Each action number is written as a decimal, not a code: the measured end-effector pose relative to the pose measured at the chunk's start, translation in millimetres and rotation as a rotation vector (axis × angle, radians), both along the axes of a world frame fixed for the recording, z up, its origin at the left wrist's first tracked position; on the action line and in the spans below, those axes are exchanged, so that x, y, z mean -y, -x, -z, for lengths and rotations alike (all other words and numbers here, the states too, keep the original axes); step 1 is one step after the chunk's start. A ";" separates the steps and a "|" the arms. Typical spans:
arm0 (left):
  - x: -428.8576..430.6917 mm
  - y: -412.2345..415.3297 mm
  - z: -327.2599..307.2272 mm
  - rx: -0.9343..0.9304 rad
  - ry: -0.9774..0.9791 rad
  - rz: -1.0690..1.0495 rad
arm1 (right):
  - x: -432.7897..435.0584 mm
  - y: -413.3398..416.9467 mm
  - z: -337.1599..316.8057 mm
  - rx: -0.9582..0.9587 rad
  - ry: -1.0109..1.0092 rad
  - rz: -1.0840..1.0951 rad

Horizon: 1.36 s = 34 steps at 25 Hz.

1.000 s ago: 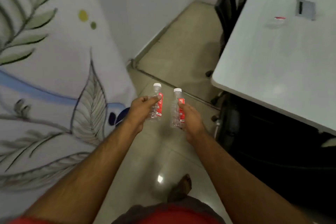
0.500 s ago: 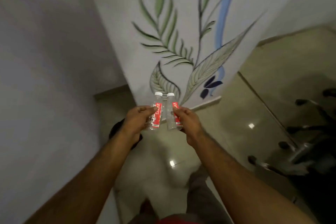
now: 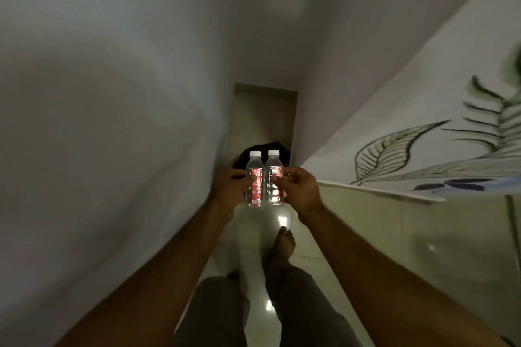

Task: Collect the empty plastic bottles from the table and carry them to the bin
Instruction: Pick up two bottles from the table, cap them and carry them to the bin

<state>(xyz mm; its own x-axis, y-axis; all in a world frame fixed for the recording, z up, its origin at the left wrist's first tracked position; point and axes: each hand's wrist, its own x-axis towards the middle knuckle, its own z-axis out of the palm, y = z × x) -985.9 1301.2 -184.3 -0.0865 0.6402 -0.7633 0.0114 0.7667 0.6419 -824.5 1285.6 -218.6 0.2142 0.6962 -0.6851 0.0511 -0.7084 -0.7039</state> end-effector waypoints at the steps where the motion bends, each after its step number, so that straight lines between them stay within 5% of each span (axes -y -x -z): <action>1: -10.6 0.9 21.9 -0.022 0.021 -0.021 | -12.3 3.8 23.2 0.023 0.025 -0.020; 13: -91.4 7.3 358.2 -0.250 0.151 0.140 | -83.8 34.5 329.9 0.277 0.233 -0.210; 19: -95.3 -1.7 430.4 -0.170 0.186 0.044 | -90.4 39.1 375.1 0.390 0.232 -0.243; 27: -49.8 -0.8 320.9 -0.263 0.190 0.088 | -29.3 56.6 264.4 0.196 0.231 0.043; 34: -1.3 -33.5 100.7 -0.170 -0.015 0.330 | 27.6 11.1 43.7 -0.030 0.088 0.390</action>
<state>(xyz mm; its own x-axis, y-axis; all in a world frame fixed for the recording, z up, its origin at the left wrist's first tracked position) -952.3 1302.5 -285.0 0.0016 0.6657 -0.7463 0.3642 0.6946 0.6204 -835.6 1258.1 -262.3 0.4301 0.5050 -0.7483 -0.2535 -0.7280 -0.6370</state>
